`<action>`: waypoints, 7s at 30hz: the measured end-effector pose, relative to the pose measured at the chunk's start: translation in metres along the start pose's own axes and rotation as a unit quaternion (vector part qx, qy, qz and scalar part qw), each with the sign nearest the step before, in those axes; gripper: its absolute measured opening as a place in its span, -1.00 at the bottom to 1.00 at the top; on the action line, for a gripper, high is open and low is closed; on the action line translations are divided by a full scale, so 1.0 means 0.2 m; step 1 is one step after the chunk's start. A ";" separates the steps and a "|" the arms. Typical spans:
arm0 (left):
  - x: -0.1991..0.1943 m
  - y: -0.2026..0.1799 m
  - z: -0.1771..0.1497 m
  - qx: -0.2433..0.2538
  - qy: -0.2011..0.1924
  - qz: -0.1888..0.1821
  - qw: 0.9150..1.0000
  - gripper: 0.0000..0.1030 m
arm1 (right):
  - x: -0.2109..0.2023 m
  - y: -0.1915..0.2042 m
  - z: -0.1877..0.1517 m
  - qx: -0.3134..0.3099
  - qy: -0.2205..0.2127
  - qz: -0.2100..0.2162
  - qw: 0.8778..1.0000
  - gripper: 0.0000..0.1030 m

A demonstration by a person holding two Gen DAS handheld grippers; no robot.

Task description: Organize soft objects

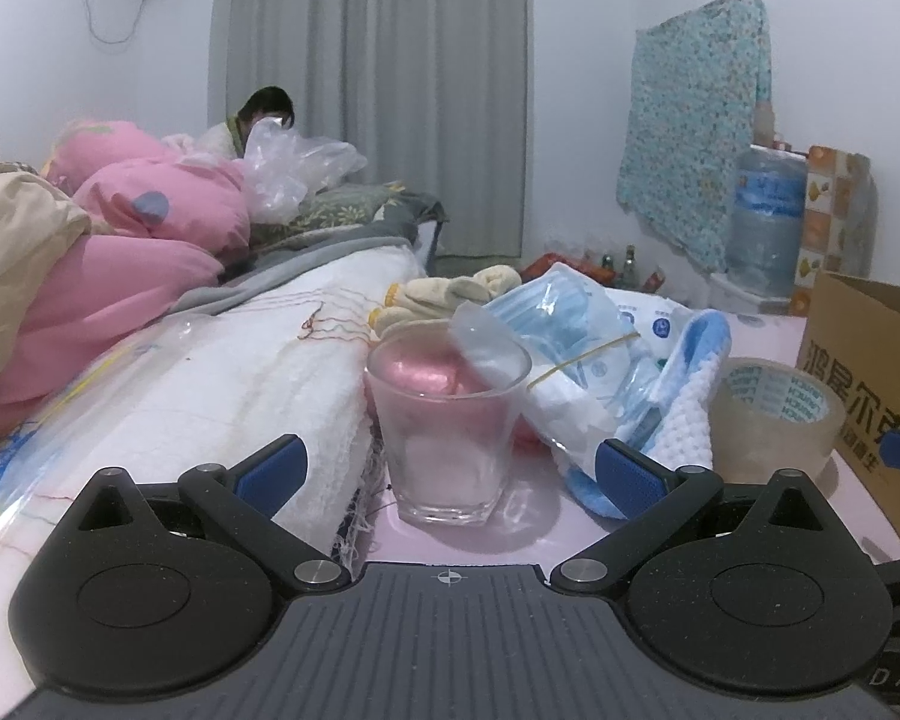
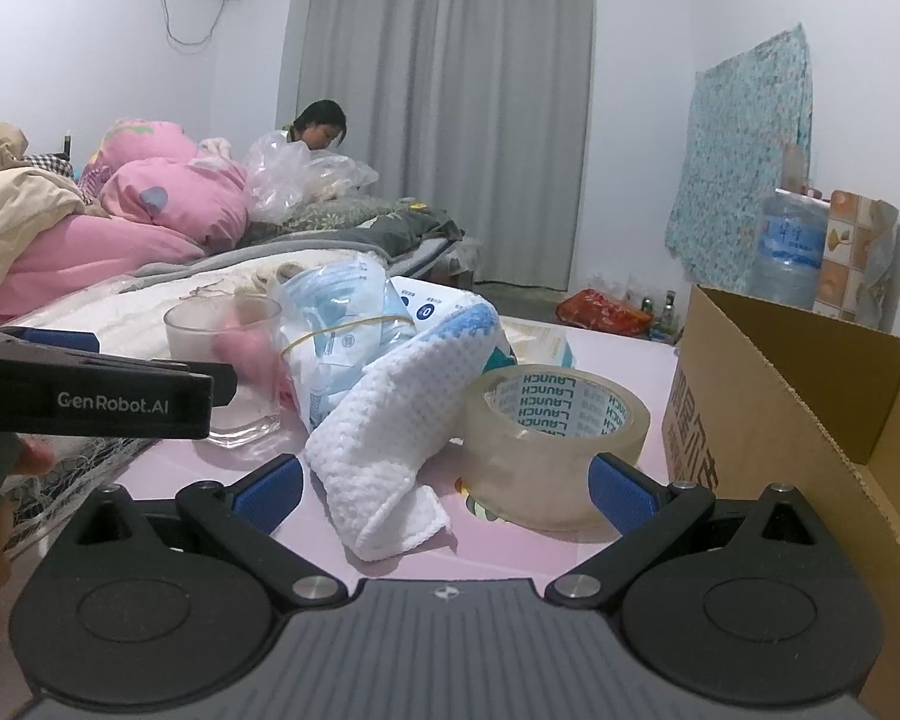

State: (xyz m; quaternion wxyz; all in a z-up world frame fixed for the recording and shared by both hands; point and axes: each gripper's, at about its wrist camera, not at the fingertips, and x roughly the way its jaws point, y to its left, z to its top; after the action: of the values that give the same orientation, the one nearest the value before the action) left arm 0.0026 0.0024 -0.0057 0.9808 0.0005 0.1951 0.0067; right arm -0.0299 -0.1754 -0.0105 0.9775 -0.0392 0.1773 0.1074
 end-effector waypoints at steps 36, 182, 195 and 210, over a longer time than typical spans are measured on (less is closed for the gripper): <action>-0.01 -0.04 -0.02 0.019 -0.005 -0.006 1.000 0.99 | 0.00 0.00 0.00 0.000 -0.001 0.001 1.000 -0.14; 0.50 0.60 0.56 -0.194 0.087 -0.111 0.971 -0.05 | 1.44 0.53 0.90 -0.193 0.372 0.295 0.859 -0.58; 0.60 0.56 0.53 -0.203 0.134 -0.135 0.961 -0.06 | 1.36 0.31 1.03 -0.094 0.307 0.255 0.912 -0.79; 1.17 0.40 0.56 -0.329 0.354 -0.106 0.869 -0.22 | 1.37 0.02 1.05 0.076 0.270 0.253 0.926 -0.81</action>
State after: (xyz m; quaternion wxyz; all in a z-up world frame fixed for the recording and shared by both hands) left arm 0.2599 0.0866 0.0091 0.7838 -0.3455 0.5149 -0.0342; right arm 0.2901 -0.0943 0.0891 0.8331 0.0537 0.4461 0.3226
